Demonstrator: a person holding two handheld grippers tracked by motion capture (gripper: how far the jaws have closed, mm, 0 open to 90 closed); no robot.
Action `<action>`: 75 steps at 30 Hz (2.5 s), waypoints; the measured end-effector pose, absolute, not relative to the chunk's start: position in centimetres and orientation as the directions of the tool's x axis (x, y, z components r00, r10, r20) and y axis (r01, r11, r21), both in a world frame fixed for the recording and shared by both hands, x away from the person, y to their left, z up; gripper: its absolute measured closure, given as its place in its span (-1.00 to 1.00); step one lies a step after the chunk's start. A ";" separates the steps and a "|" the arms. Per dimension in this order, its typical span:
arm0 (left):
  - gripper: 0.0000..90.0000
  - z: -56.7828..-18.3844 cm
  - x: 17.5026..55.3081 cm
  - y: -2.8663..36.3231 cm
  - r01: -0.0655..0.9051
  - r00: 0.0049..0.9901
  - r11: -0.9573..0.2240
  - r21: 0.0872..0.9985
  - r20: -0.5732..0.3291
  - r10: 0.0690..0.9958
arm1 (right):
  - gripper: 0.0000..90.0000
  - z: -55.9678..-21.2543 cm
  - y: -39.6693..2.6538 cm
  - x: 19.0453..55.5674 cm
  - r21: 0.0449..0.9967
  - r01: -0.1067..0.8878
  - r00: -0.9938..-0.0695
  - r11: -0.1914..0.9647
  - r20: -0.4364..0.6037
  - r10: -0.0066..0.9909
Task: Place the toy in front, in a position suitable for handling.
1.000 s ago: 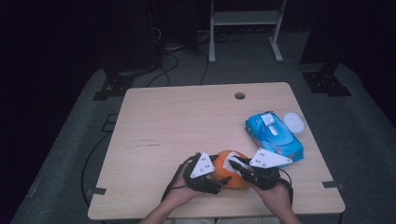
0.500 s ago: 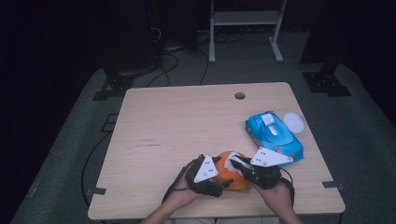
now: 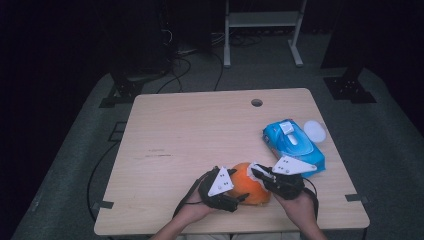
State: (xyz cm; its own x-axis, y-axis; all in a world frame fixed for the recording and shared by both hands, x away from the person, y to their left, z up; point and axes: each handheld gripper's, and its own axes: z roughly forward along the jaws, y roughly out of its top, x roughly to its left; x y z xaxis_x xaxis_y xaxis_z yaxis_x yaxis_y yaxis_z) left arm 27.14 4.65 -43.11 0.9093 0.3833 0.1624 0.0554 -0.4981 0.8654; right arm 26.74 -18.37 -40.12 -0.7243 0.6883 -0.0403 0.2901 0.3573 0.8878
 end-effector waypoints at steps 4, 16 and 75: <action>-0.47 -43.1 27.4 5.0 0.075 0.911 -0.504 0.860 0.146 0.385 | 0.74 -40.3 -18.3 26.8 0.891 0.296 -0.733 0.344 -0.019 0.680; -0.73 -42.9 28.0 5.7 0.105 0.922 -0.429 0.897 0.073 0.379 | 0.74 -41.2 -18.5 26.7 0.897 0.317 -0.756 0.309 0.042 0.653; -0.76 -43.9 30.1 7.6 0.249 0.926 -0.373 0.894 -0.108 0.361 | 0.73 -42.2 -18.4 27.2 0.871 0.338 -0.760 0.356 0.030 0.649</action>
